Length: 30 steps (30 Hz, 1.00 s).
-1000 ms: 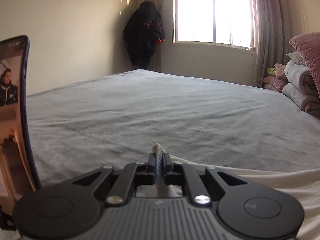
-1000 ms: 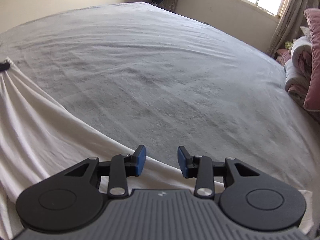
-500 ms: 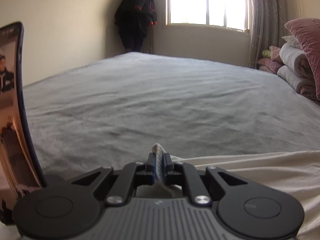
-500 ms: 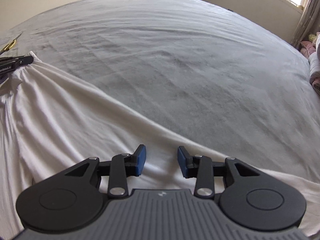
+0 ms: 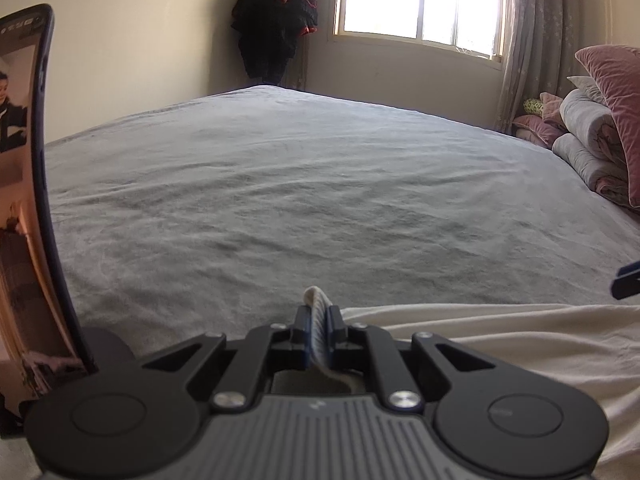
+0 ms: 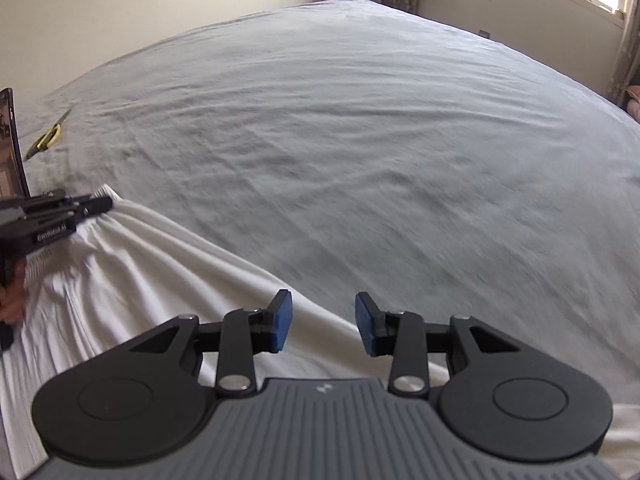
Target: Fold clothes
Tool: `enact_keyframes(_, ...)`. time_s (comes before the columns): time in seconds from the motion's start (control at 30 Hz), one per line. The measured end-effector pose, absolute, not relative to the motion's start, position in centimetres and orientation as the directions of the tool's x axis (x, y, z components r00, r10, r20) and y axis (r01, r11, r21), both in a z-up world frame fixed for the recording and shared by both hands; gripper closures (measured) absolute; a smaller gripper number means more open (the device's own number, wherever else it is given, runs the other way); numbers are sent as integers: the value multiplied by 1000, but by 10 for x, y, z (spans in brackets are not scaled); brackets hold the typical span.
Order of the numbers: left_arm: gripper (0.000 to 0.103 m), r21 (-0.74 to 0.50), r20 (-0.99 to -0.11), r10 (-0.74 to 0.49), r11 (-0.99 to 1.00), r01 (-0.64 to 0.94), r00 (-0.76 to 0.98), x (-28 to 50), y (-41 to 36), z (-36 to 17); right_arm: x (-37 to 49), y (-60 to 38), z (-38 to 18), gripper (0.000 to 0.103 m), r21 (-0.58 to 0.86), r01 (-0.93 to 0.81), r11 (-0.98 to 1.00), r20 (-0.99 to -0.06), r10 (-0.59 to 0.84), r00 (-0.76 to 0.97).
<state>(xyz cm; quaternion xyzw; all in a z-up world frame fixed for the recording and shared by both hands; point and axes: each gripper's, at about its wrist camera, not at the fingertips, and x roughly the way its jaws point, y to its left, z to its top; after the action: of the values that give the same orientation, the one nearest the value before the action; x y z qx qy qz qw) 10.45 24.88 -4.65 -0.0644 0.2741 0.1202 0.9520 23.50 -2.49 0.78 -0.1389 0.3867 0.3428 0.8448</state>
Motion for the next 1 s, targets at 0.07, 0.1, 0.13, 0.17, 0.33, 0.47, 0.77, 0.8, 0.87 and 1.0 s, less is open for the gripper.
enact_keyframes(0.07, 95, -64, -538, 187, 963, -261, 822, 105, 251, -46, 237, -10, 6, 64, 39, -696, 717, -752, 480, 452)
enact_keyframes(0.1, 95, -68, -538, 185, 963, -261, 823, 105, 251, -46, 239, -3, 4, 64, 40, -699, 714, -756, 480, 446)
enact_keyframes(0.13, 95, -71, -537, 183, 963, -261, 823, 105, 251, -45, 240, 2, 2, 64, 39, -702, 712, -761, 476, 441)
enact_keyframes(0.17, 95, -73, -537, 181, 963, -260, 824, 105, 252, -45, 242, 7, -1, 64, 36, -704, 710, -765, 472, 437)
enact_keyframes(0.33, 95, -57, -534, 183, 966, -251, 825, 109, 250, -47, 242, 22, -10, 64, 24, -717, 697, -791, 451, 413)
enact_keyframes(0.47, 95, -42, -526, 189, 968, -248, 829, 113, 249, -47, 238, 30, -19, 77, -21, -734, 679, -819, 409, 403)
enact_keyframes(0.77, 96, -12, -489, 221, 966, -260, 843, 119, 247, -43, 228, 44, -15, 101, -138, -710, 690, -783, 364, 505)
enact_keyframes(0.8, 96, -8, -475, 230, 964, -265, 850, 120, 248, -41, 227, 42, -11, 101, -149, -693, 706, -758, 369, 538)
enact_keyframes(0.87, 96, 4, -438, 245, 963, -271, 865, 120, 246, -37, 227, 38, -3, 101, -161, -653, 740, -705, 376, 601)
enact_keyframes(1.0, 96, 44, -436, 262, 962, -270, 861, 130, 241, -42, 231, 42, -7, 101, -180, -609, 772, -661, 363, 656)
